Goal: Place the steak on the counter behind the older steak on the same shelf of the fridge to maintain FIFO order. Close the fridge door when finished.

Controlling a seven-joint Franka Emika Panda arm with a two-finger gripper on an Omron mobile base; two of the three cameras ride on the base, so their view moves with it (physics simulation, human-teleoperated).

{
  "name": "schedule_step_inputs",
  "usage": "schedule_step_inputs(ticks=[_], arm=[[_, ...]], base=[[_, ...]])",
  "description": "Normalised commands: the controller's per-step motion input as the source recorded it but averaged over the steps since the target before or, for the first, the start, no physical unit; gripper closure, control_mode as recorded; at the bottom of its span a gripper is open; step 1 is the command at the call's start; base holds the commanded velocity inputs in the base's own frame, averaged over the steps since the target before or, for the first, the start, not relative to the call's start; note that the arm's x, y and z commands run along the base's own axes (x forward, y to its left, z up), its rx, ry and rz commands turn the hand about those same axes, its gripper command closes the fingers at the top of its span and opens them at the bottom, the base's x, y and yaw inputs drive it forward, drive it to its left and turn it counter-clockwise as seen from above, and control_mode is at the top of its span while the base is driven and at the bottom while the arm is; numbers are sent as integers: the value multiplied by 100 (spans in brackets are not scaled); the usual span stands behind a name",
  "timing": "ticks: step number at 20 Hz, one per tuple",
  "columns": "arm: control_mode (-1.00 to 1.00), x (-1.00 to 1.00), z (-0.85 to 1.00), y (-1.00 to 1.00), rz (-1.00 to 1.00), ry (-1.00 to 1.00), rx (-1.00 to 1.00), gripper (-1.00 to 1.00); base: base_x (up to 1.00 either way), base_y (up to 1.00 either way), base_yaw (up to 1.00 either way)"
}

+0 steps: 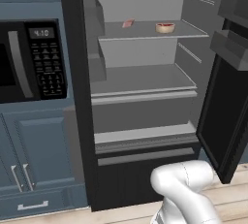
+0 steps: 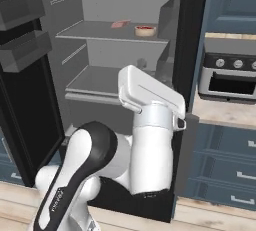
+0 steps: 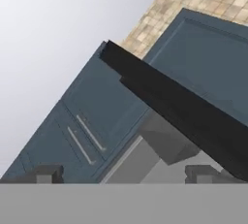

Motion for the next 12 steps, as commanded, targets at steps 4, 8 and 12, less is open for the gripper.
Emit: schedule_step_inputs(ticks=[4, 8, 12], arm=[[-100, 21, 0, -72, 3, -14, 22, -100], [-100, 38, 0, -73, 9, -3, 20, -100], [-100, 56, -5, -64, 16, 0, 17, -100]], base=[[0, 0, 0], [0, 0, 0], [0, 0, 0]])
